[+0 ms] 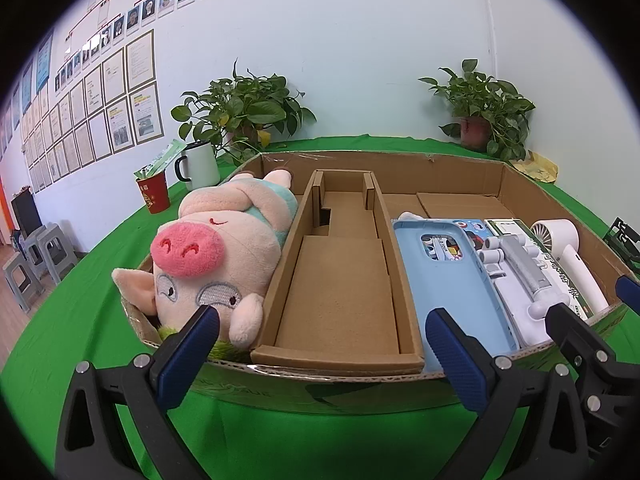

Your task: Organize objects

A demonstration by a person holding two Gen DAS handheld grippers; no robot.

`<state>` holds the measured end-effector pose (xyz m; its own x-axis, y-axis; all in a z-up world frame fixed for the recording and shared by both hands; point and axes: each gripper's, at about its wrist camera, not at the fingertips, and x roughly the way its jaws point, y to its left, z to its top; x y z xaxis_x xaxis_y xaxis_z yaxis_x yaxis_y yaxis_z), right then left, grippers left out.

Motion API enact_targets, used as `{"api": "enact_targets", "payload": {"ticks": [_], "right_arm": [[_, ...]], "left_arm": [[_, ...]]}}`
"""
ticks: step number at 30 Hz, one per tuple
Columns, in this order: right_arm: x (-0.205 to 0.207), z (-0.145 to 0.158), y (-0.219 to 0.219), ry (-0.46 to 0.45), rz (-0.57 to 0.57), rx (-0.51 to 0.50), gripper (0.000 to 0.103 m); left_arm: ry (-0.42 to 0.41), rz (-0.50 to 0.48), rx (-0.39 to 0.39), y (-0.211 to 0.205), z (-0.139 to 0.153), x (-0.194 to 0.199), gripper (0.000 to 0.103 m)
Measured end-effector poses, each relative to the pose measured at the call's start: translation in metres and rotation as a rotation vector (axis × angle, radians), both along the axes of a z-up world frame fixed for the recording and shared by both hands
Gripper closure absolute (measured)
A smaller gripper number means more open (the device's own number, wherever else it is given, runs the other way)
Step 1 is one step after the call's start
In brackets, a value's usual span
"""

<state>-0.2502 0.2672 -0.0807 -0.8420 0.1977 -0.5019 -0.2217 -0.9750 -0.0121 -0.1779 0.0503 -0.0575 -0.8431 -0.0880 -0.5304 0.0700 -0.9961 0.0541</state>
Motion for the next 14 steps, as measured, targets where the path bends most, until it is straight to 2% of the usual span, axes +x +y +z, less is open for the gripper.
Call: {"api": "enact_targets", "payload": {"ticks": [14], "right_arm": [[0.0005,-0.0001,0.0011,-0.002,-0.001,0.002,0.000]], "left_arm": [[-0.002,0.004,-0.002,0.0001,-0.0007,0.0001,0.001]]}}
